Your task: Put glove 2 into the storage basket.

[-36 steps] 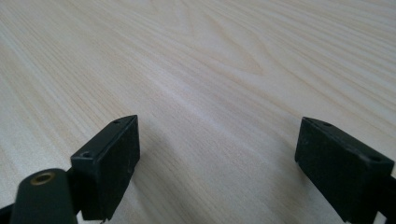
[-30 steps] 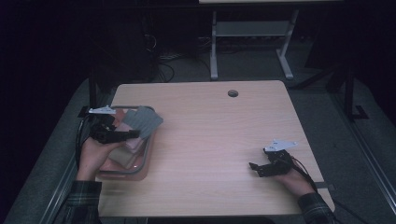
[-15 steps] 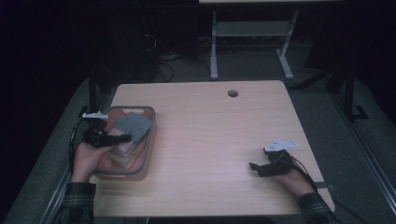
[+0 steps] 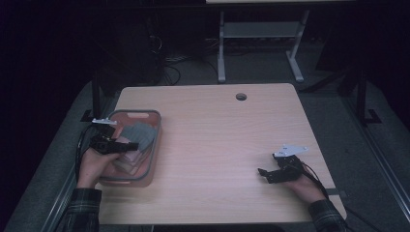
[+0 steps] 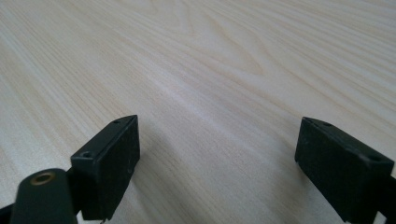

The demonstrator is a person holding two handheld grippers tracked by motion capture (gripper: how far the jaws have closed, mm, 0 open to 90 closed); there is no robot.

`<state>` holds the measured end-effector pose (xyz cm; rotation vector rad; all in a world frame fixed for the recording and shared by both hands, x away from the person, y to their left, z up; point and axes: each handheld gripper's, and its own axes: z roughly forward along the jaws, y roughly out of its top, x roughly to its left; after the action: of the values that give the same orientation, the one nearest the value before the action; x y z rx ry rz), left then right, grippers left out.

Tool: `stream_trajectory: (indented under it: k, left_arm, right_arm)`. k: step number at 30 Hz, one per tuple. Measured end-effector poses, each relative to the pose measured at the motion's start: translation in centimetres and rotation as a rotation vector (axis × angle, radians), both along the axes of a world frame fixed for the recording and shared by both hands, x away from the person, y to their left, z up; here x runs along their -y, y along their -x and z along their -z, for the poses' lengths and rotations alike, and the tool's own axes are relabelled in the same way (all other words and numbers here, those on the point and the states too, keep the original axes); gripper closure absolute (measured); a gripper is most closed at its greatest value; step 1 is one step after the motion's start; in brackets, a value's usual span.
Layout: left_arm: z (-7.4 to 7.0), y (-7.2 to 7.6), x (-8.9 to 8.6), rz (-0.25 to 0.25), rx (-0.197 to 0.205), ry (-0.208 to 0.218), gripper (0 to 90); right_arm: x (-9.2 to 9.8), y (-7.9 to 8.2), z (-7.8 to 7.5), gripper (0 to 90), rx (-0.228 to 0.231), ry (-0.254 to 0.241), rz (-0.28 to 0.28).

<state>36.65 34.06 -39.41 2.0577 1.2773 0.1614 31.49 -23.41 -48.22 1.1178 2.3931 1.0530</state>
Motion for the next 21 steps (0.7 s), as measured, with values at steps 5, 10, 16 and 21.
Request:
stream_trajectory:
  k: [5,10,16,21]
  left_arm:
    - [-0.5,0.1,-0.5,-0.050,0.040,-0.029,25.7]
    - [-1.0,0.3,-1.2,-0.075,0.071,-0.023,22.5]
    - [-2.5,0.8,-1.5,-0.074,0.119,-0.012,20.3]
    - [-3.1,1.0,-1.0,-0.053,0.133,0.005,19.6]
  right_arm:
    - [0.0,0.0,0.0,13.6,0.000,0.000,0.000]
    - [0.0,0.0,0.0,13.6,0.002,0.000,-0.002]
    - [0.0,0.0,0.0,13.6,0.000,0.000,0.000]
    - [0.0,0.0,0.0,13.6,0.000,0.000,0.000]
